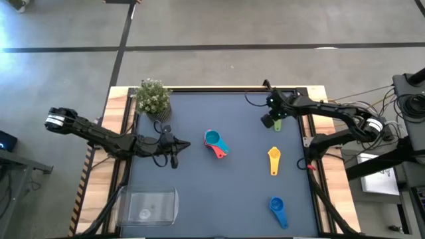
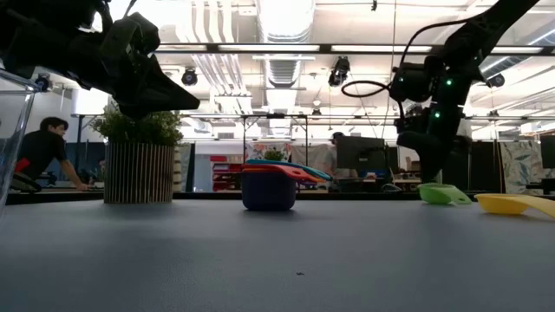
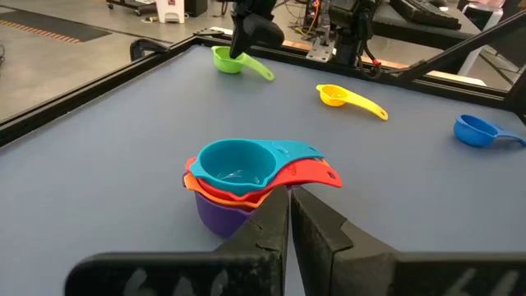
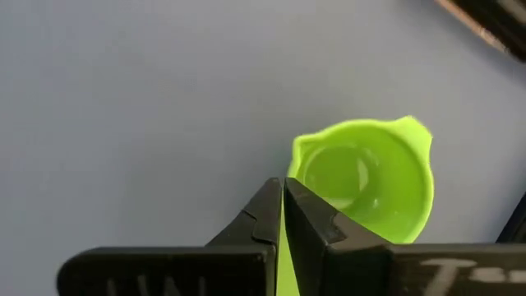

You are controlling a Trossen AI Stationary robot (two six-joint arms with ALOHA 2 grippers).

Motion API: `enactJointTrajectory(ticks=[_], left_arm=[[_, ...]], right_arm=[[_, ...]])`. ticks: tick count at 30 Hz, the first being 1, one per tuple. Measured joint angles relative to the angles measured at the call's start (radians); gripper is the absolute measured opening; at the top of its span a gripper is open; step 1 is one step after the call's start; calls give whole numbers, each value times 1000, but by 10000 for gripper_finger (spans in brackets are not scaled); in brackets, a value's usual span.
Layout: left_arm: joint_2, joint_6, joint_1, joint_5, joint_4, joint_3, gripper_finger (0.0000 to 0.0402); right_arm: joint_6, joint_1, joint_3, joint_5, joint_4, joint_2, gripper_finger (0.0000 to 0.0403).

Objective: Nest measuring cups in basket
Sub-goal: Stack the green measuring cup on top of the light blue measuring cup

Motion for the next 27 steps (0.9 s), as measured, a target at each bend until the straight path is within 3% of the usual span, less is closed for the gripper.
enactJointTrajectory(ticks=[10,22,27], left_arm=[[0,0,0,0,-9,0,0],[0,0,0,0,-8,0,0],[0,0,0,0,-8,0,0]], right_arm=[[0,6,30,-1,-4,0,21],[1,4,19,-1,8,51,164],[12,2,19,19,37,113,187]])
